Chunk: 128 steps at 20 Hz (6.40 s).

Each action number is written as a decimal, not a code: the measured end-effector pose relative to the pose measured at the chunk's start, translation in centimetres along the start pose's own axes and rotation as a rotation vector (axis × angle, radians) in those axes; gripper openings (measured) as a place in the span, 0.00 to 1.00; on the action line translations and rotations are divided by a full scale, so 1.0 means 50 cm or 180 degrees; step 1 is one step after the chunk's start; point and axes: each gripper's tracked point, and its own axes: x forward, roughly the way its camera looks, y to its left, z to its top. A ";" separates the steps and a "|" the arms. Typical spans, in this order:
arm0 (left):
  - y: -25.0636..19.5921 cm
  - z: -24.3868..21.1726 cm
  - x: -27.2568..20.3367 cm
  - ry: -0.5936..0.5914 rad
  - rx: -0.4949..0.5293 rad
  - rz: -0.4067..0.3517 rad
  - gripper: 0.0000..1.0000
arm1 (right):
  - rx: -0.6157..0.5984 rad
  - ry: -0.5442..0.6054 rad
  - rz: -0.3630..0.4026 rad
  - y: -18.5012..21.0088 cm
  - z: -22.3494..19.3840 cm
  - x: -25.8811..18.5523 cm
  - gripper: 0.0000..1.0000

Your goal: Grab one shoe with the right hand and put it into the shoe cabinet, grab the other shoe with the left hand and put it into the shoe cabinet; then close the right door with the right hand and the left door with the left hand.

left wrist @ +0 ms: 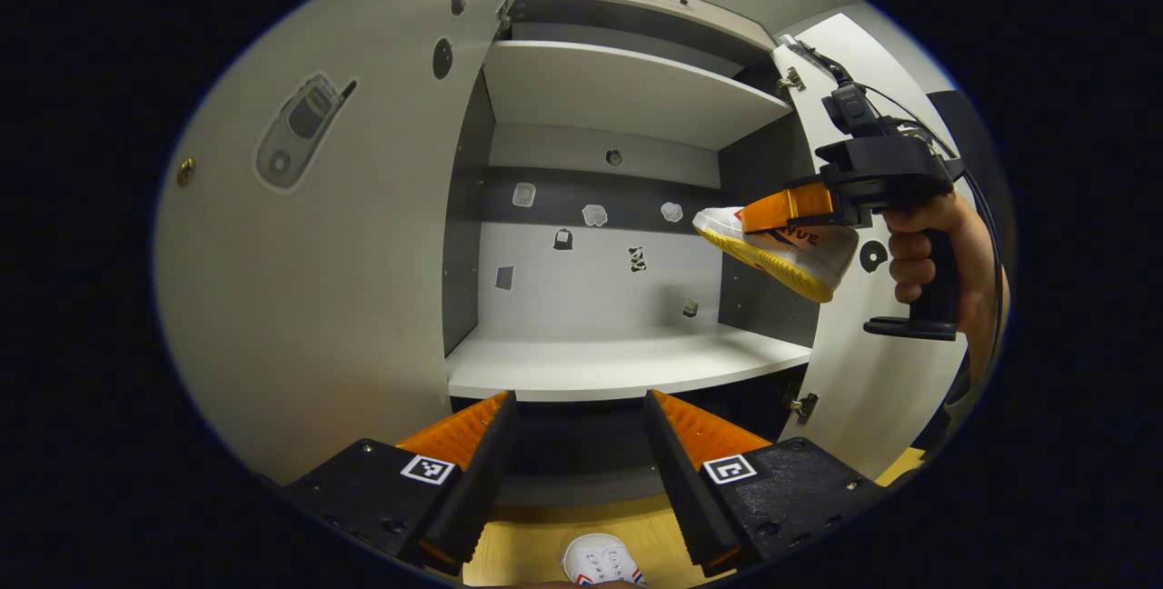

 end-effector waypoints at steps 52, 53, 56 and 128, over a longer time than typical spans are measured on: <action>-0.012 -0.469 -0.085 0.1242 0.0111 0.0024 0.82 | 0.0169 -0.0875 -0.0710 -0.093 -0.213 -0.627 0.99; -0.010 -0.507 -0.086 0.1418 0.0115 0.0033 0.82 | 0.0153 -0.0864 -0.0724 -0.094 -0.219 -0.626 0.98; -0.009 -0.592 -0.093 0.1796 0.0016 -0.0056 0.82 | 0.0035 -0.0875 -0.0829 -0.107 -0.233 -0.618 0.99; -0.033 0.146 0.408 0.0603 0.0064 0.0354 0.01 | 0.0455 -0.1110 0.0404 -0.113 -0.337 -0.685 0.97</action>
